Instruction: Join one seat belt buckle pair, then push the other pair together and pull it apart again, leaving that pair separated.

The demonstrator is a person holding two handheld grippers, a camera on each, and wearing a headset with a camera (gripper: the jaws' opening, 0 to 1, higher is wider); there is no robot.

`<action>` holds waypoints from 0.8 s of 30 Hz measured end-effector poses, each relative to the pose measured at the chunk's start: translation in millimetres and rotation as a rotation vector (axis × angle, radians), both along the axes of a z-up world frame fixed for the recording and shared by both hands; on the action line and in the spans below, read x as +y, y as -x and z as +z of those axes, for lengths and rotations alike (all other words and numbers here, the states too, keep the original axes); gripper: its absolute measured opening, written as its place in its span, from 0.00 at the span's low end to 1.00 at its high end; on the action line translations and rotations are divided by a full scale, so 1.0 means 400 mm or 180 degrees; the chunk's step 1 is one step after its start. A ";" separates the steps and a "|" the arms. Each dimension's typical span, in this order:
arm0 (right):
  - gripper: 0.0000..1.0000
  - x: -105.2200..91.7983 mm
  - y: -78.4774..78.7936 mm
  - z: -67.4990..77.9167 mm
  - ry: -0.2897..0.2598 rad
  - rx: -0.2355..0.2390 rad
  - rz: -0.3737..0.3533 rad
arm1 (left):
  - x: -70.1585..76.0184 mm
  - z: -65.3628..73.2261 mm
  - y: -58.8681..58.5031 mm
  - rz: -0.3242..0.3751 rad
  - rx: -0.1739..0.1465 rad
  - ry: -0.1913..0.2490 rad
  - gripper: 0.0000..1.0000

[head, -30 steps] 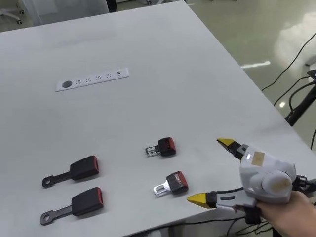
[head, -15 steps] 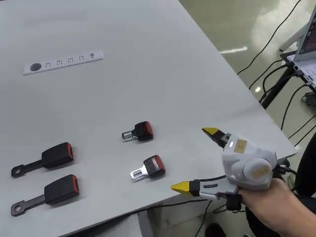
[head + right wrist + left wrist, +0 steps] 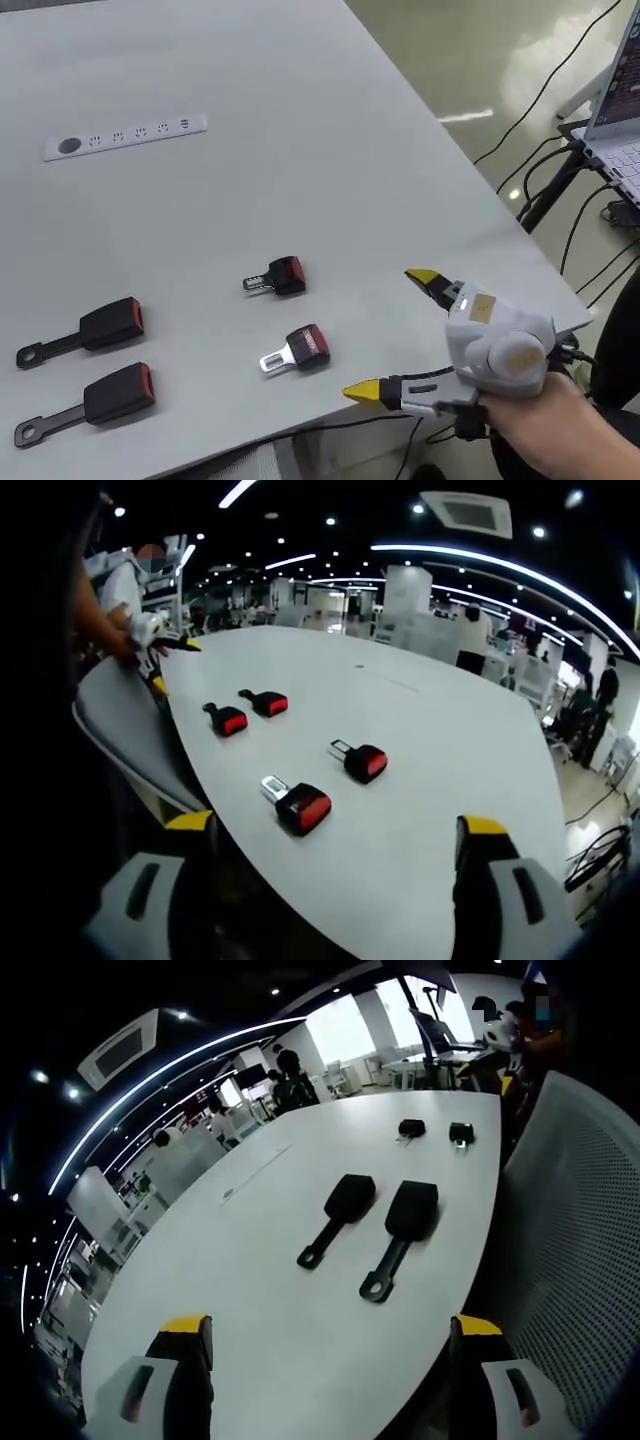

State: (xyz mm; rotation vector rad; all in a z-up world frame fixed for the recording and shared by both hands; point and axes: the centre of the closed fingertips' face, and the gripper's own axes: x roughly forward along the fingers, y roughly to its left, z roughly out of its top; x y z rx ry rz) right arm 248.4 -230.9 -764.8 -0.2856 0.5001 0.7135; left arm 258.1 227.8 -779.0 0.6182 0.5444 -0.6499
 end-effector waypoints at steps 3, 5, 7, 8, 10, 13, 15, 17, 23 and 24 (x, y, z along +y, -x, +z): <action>1.00 -0.004 -0.001 -0.001 0.0001 -0.0007 -0.0003 | -0.001 0.000 0.002 -0.0014 -0.0018 0.0007 1.00; 1.00 -0.005 0.001 -0.003 0.0007 0.0002 0.0005 | 0.000 -0.001 0.001 -0.0007 -0.0020 0.0012 1.00; 1.00 -0.004 0.001 -0.003 0.0022 0.0003 0.0020 | -0.005 0.003 0.000 -0.0002 -0.0023 0.0013 1.00; 1.00 -0.003 0.001 -0.002 0.0024 0.0007 0.0026 | -0.006 0.004 0.000 -0.0002 -0.0026 0.0013 1.00; 1.00 -0.001 -0.001 0.002 0.0030 0.0001 0.0040 | -0.005 0.004 0.000 -0.0003 -0.0033 0.0008 1.00; 1.00 0.001 -0.004 0.005 0.0039 0.0003 0.0044 | -0.010 0.006 0.003 -0.0024 -0.0043 0.0009 1.00; 1.00 0.002 -0.004 0.005 0.0051 0.0028 0.0037 | -0.012 0.009 0.002 -0.0027 -0.0049 0.0020 1.00; 0.99 0.002 -0.006 0.006 0.0084 0.0010 0.0044 | -0.013 0.010 0.002 -0.0023 -0.0049 0.0030 1.00; 0.95 0.007 -0.014 0.013 0.0129 -0.0055 0.0094 | -0.001 0.020 -0.002 0.0031 -0.0098 -0.0006 1.00; 0.95 0.006 -0.017 0.013 0.0136 -0.0045 0.0087 | 0.000 0.019 -0.002 0.0044 -0.0092 -0.0012 1.00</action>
